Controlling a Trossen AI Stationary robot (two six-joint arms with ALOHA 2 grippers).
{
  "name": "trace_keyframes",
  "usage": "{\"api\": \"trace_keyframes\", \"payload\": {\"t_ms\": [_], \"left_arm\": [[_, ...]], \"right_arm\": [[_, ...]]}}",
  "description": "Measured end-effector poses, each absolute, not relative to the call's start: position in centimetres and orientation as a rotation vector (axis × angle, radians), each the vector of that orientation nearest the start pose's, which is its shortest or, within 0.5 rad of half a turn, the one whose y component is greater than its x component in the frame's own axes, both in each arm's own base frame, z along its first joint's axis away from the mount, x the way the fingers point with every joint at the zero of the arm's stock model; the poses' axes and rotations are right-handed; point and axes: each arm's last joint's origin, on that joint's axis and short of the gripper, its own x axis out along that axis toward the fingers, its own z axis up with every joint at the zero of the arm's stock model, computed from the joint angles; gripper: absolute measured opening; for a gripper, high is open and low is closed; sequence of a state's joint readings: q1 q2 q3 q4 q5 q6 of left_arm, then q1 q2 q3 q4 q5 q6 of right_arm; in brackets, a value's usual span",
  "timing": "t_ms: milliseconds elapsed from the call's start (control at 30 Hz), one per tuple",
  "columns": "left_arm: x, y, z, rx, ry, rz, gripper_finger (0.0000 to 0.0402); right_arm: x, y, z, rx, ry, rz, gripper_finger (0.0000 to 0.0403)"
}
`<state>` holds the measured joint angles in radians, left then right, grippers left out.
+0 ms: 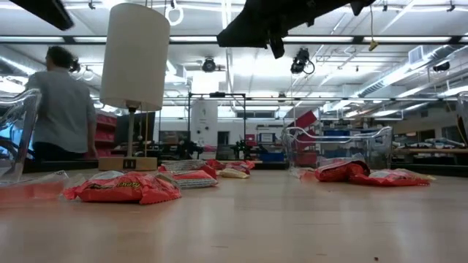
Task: Sort candy
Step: Put the orange gummy into the bottom left transparent bin
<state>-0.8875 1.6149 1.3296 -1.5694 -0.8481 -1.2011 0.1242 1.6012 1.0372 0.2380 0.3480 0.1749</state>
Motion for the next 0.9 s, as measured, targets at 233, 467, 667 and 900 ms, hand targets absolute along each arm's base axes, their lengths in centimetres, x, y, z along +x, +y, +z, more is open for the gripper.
{"api": "trace_keyframes", "payload": {"t_ms": [233,467,667,900], "left_arm": [[20.4,-16.3,26.6,0.468,1.006,0.608,0.0068],[23.3,-13.4,26.5,0.508,0.972,0.531,0.0051],[26.1,-11.3,27.5,0.511,0.858,0.342,0.0048],[27.4,-9.5,29.1,0.402,0.567,0.005,0.0048]], "right_arm": [[35.5,1.4,25.1,0.15,0.376,-0.326,0.0032],[35.3,-0.2,24.7,0.153,0.428,-0.34,0.0032],[35.2,-1.2,24.5,0.136,0.453,-0.345,0.0032],[35.0,-1.7,24.2,0.132,0.496,-0.356,0.0032]]}}
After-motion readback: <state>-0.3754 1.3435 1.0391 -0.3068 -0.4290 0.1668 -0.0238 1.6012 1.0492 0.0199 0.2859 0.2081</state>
